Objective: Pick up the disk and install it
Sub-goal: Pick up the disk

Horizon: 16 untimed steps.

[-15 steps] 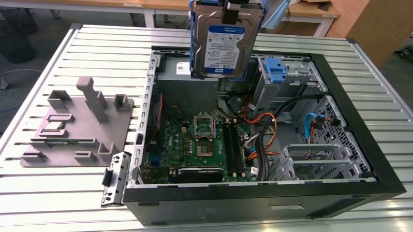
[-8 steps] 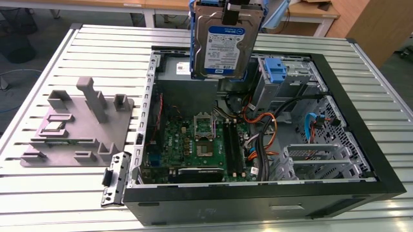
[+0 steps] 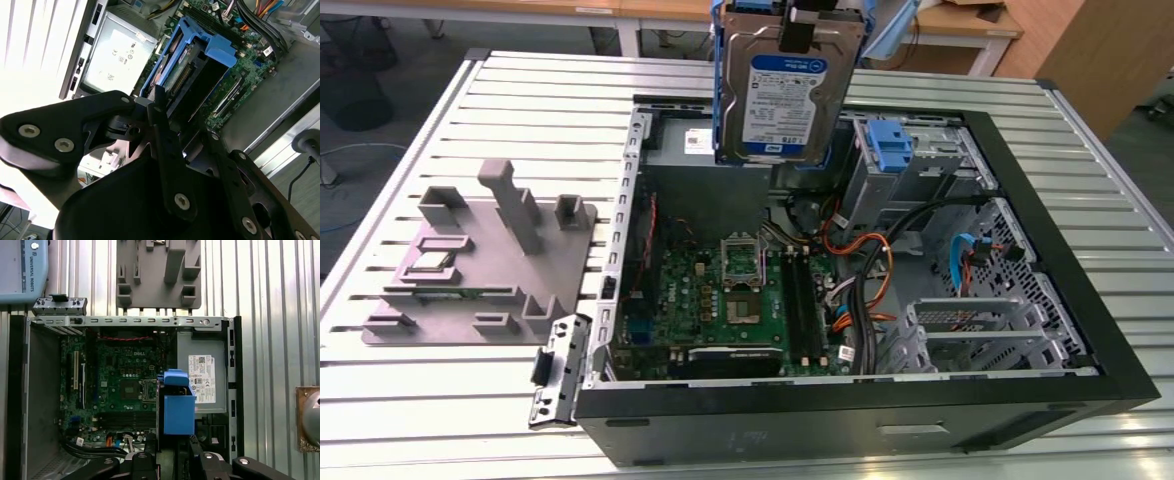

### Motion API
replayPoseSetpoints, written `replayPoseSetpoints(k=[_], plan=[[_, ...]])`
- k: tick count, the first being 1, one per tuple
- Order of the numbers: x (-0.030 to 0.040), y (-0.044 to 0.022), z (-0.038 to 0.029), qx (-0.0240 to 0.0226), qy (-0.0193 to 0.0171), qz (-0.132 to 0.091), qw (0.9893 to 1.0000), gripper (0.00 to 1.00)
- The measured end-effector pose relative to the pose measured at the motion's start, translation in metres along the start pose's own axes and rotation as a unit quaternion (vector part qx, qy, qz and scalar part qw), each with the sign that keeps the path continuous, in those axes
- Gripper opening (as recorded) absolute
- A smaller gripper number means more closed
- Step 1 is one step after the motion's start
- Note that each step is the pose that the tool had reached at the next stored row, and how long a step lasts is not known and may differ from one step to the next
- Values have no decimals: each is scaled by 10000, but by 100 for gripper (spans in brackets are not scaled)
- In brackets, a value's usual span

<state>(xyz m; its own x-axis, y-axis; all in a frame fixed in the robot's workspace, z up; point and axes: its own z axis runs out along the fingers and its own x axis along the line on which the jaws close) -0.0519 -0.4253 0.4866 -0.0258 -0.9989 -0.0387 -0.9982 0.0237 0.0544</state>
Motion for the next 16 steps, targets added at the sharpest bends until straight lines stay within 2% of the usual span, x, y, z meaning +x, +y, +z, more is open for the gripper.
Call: replayPoseSetpoints(k=[6, 16], plan=[[26, 0, 1, 1, -1, 1, 10000, 35], [28, -2, 12, 0, 1, 0, 10000, 35]])
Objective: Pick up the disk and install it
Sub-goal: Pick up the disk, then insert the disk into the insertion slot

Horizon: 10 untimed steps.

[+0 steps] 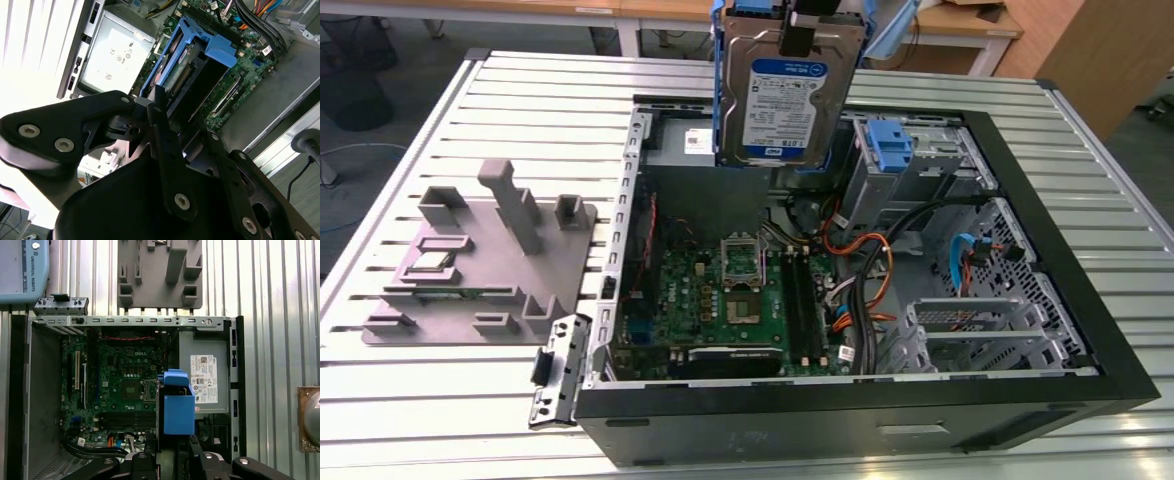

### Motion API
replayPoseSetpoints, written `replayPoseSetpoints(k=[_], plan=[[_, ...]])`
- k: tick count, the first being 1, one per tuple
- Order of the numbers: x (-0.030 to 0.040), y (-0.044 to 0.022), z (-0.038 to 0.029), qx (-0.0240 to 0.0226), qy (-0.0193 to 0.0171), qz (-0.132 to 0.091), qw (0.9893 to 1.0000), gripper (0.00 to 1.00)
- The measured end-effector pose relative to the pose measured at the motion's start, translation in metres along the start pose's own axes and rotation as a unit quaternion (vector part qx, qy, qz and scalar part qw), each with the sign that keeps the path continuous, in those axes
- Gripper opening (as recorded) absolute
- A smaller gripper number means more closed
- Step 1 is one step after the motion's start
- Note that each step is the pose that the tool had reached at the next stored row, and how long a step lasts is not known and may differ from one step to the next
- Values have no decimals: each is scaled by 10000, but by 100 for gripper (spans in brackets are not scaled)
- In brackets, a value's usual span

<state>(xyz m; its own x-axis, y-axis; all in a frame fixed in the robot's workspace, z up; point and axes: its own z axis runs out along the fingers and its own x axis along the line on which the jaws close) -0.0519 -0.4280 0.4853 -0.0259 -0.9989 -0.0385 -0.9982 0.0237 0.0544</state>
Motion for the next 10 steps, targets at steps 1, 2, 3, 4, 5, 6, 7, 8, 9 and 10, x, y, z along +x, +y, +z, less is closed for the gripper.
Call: replayPoseSetpoints(k=[1, 2, 3, 4, 5, 6, 7, 8, 9, 10], plan=[[0, 0, 0, 0, 0, 0, 10000, 35], [0, 0, 0, 0, -1, 0, 10000, 35], [0, 0, 0, 0, 0, 0, 10000, 35], [0, 0, 0, 0, 0, 0, 10000, 35], [0, 0, 0, 0, 0, 0, 10000, 35], [0, 0, 1, 0, 0, 0, 10000, 35], [0, 0, 1, 0, 0, 0, 10000, 35], [0, 0, 1, 0, 0, 0, 10000, 35], [0, 0, 1, 0, 0, 0, 10000, 35], [0, 0, 1, 0, 0, 0, 10000, 35]])
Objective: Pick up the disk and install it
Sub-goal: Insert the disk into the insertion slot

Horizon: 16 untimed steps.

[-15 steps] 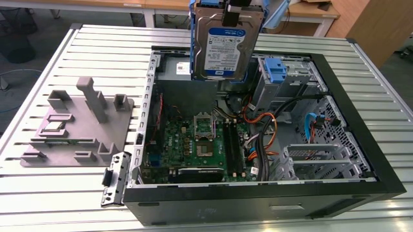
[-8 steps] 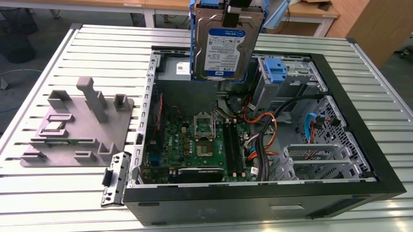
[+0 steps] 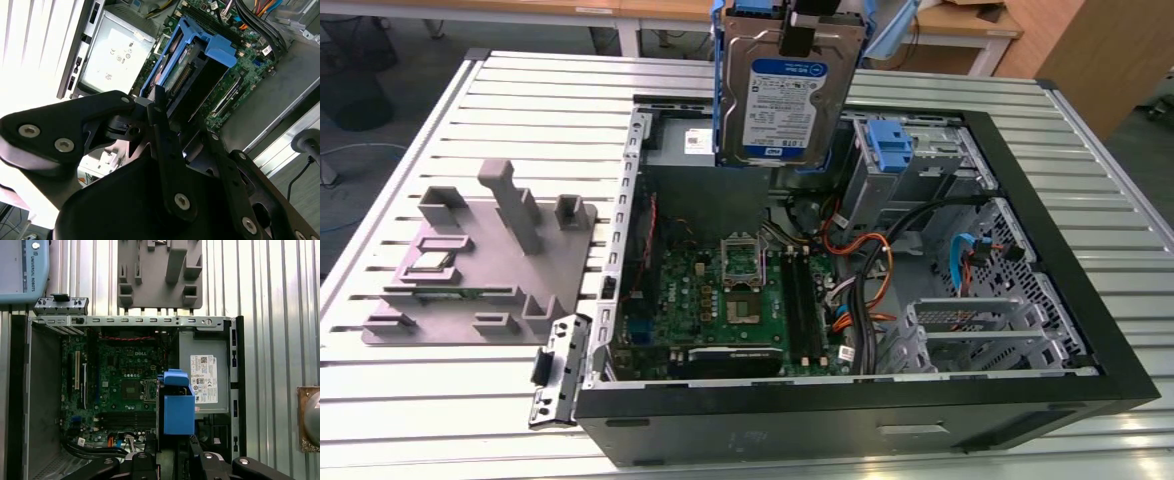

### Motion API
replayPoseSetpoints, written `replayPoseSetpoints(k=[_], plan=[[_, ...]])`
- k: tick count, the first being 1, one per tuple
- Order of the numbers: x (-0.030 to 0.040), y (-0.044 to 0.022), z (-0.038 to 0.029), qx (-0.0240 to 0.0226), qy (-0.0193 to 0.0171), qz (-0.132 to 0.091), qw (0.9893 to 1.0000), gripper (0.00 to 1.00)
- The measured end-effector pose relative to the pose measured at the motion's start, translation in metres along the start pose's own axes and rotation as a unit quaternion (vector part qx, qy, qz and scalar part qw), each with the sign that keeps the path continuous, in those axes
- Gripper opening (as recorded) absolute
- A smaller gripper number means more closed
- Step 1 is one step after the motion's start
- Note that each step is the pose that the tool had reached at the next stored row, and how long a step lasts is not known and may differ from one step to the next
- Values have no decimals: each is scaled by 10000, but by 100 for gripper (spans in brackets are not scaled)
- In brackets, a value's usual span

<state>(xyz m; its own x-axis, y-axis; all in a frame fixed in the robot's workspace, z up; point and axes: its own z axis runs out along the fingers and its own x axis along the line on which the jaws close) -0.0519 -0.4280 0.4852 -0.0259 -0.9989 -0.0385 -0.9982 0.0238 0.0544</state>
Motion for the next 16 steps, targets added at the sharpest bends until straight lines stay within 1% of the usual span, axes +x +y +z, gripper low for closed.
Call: replayPoseSetpoints(k=[1, 3, 7, 9, 13, 16], plan=[[0, -7, 0, 0, 0, 0, 10000, 35], [-1, -42, -1, -1, 0, 0, 10000, 35], [-3, -141, -5, -5, 0, 0, 10000, 35], [10, -185, -8, -5, 3, 0, 10000, 35], [73, -242, -11, -5, 7, 1, 10000, 35], [149, -271, -12, -5, 7, 0, 10000, 35]])
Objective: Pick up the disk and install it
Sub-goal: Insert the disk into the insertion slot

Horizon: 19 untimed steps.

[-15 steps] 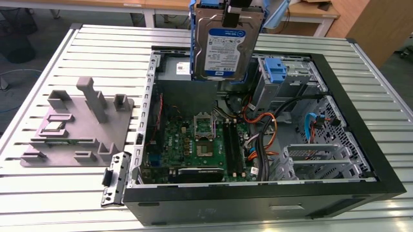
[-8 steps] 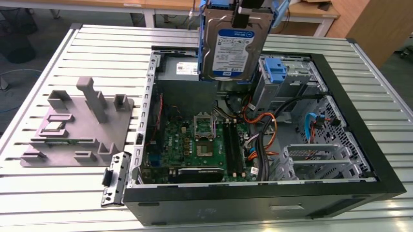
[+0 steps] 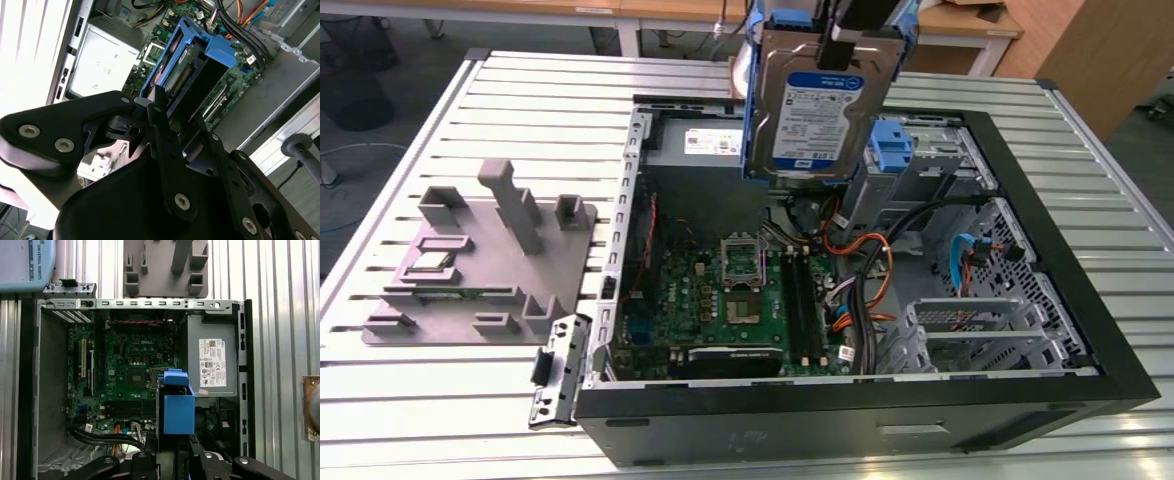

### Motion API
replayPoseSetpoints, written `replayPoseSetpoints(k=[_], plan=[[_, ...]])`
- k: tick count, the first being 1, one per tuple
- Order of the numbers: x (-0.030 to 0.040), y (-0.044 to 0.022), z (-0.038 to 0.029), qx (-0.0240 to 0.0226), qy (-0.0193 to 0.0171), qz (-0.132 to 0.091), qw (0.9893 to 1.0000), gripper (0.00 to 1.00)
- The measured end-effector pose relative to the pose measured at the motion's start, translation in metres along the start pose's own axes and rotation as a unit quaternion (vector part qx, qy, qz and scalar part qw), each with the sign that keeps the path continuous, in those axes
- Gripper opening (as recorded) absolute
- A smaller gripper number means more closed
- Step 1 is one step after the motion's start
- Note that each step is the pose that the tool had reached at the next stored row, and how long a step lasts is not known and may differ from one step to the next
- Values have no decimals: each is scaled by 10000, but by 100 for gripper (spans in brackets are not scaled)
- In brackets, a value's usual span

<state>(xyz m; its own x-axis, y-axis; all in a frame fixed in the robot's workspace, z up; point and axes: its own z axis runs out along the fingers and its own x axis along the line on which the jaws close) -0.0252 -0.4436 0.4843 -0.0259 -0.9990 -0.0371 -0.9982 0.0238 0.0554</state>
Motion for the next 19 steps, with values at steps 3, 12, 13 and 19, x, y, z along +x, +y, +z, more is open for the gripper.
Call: replayPoseSetpoints(k=[3, 12, 13, 19], plan=[[90, -22, -1, 0, 1, 0, 10000, 35], [400, -67, -3, 0, 0, 0, 10000, 35], [433, -71, -4, 0, 1, 0, 10000, 35], [637, -94, -6, 0, 0, 0, 10000, 35]])
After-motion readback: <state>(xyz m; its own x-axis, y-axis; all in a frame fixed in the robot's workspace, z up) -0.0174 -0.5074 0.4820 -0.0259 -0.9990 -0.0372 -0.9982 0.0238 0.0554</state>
